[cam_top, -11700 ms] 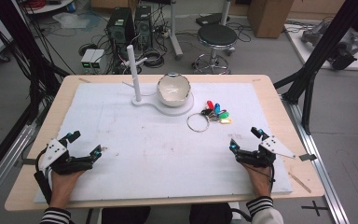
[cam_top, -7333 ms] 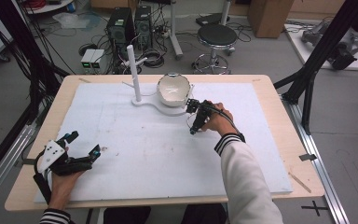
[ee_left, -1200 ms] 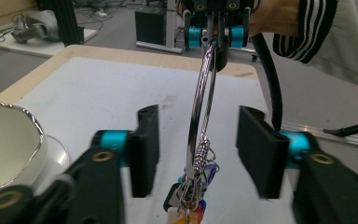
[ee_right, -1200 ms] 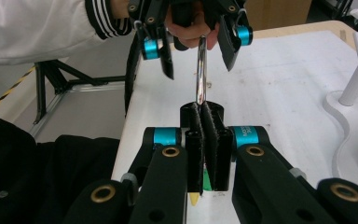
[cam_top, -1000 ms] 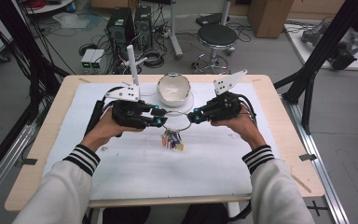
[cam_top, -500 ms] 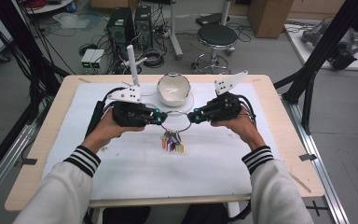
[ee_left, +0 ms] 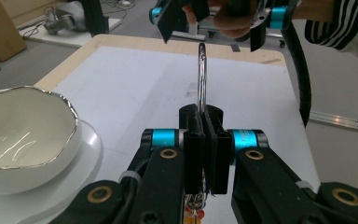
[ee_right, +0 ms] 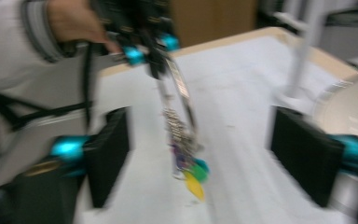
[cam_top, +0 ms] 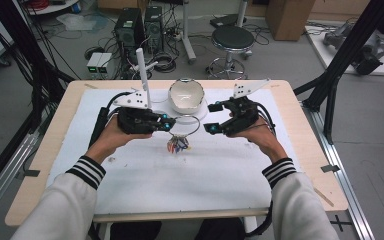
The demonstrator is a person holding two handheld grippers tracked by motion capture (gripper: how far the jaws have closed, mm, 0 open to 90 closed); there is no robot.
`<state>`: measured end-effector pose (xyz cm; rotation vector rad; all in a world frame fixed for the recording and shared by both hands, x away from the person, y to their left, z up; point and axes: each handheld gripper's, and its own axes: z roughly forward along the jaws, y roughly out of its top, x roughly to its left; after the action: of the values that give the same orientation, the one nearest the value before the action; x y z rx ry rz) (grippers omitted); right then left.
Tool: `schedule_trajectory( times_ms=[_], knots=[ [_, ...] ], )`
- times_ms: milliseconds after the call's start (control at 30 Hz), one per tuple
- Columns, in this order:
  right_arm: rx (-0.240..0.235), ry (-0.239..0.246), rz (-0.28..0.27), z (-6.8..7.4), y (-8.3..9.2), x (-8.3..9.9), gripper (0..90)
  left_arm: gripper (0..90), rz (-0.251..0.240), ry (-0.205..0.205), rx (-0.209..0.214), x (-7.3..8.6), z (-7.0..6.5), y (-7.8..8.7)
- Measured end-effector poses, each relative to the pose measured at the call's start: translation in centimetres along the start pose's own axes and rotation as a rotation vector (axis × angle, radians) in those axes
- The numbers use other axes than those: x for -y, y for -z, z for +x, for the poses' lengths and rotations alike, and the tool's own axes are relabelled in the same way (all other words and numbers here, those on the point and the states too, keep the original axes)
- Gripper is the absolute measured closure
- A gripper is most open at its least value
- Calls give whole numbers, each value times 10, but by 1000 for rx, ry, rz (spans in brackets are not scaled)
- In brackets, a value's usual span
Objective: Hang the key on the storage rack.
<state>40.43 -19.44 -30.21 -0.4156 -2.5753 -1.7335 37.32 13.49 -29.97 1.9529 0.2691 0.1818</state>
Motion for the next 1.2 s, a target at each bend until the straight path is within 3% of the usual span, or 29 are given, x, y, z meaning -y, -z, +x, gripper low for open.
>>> schedule_trajectory(
  times_ms=[33,100,133,167,367,400,433,633,900,1067,1200],
  knots=[
    [47,-15,13,0,1,2,9,872,0,0,0,0,0,0],
    [122,-10,15,-1,3,5,9,872,9,6,-22,1,3,6],
    [122,-10,15,-1,3,5,9,872,9,6,-22,1,3,6],
    [172,-27,15,0,6,9,9,872,19,5,-31,1,4,9],
    [287,-2,-11,6,18,24,9,872,16,40,-94,2,15,25],
    [287,-2,-11,6,18,24,9,871,16,40,-94,2,15,25],
    [331,2,-26,9,22,33,9,872,37,30,-113,0,18,30],
    [362,-17,-45,14,31,51,9,871,36,35,-157,-5,28,44],
    [383,-11,-116,23,47,76,9,872,53,52,-229,-5,47,62],
    [417,-14,-143,29,57,92,9,872,22,86,-282,-3,58,70],
    [438,-15,-154,31,59,101,9,872,33,105,-316,1,65,73]
  ],
)
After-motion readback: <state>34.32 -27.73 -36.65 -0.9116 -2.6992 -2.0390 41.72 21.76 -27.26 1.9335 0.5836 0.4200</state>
